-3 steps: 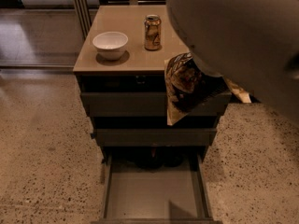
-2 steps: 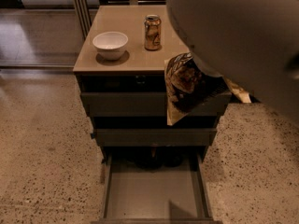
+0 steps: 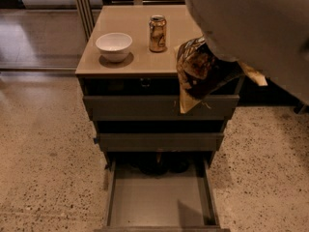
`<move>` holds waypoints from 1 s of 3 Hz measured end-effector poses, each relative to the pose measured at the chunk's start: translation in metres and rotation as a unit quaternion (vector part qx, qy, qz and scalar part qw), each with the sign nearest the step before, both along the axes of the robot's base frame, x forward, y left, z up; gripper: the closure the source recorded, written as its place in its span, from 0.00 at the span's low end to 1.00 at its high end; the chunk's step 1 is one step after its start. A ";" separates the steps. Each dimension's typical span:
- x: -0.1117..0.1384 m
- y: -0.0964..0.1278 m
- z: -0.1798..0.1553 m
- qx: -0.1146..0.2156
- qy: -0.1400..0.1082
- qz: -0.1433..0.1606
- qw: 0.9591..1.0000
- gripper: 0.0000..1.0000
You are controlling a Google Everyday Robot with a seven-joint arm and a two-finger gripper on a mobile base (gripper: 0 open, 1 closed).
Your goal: Pick brown chip bag from bottom drawer and place on counter
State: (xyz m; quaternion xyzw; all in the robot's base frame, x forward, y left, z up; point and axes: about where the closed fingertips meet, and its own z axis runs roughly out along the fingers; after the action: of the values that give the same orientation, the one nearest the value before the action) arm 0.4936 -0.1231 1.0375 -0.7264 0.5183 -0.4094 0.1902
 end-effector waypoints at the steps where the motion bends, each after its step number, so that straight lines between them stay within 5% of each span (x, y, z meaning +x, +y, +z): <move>1: 0.035 -0.019 0.025 -0.014 -0.042 0.020 0.999 1.00; 3: 0.112 -0.084 0.041 0.044 -0.074 0.074 0.993 1.00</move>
Offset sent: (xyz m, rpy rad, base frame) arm 0.1253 -0.1009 0.0428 0.0645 -0.1590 0.1172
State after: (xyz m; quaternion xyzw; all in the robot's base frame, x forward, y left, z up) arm 0.6055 -0.2070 1.0788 -0.7212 0.4650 -0.4238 0.2899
